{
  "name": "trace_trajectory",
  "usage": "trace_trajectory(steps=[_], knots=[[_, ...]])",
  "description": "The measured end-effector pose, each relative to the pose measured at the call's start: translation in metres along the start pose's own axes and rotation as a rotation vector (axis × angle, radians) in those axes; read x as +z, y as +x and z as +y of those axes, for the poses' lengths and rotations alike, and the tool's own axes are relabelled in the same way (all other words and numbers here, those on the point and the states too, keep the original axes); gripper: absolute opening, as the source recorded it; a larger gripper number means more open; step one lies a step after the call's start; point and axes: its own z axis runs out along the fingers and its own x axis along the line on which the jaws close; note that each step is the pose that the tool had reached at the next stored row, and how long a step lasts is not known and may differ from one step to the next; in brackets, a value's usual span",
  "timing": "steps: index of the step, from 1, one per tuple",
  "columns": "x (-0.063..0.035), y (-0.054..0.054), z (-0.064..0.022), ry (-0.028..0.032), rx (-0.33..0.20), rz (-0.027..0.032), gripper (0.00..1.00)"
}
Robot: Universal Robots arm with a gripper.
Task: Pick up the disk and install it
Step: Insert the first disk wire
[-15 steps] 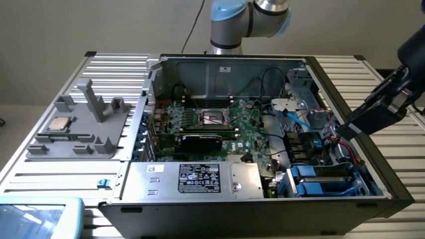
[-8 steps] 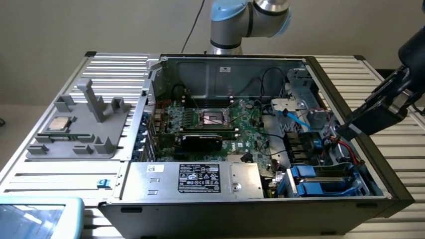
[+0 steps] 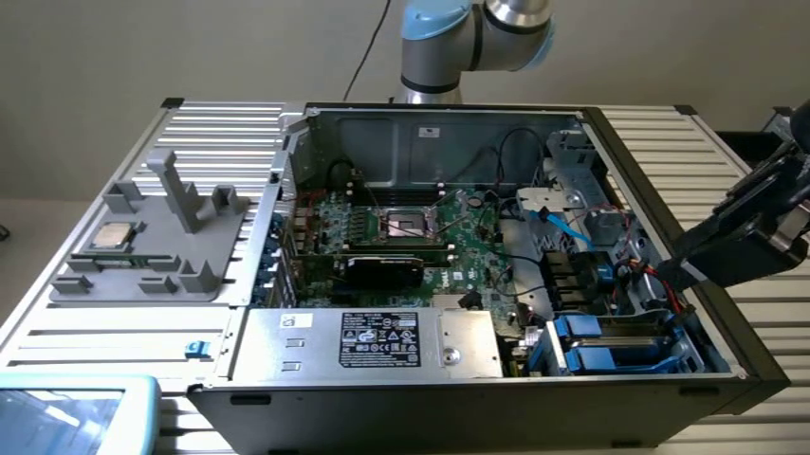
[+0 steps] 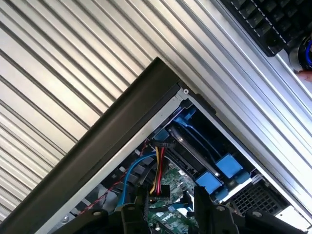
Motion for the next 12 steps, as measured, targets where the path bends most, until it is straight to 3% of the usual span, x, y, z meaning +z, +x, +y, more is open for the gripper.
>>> trace_trajectory(steps=[4, 6, 12], knots=[[-0.0027, -0.0095, 0.0096, 0.0069, -0.002, 0.0063, 0.50], [-0.0032, -0.0115, 0.0117, 0.0080, -0.006, 0.0065, 0.50], [-0.0031, -0.0117, 0.0117, 0.0078, -0.100, -0.0179, 0.50]])
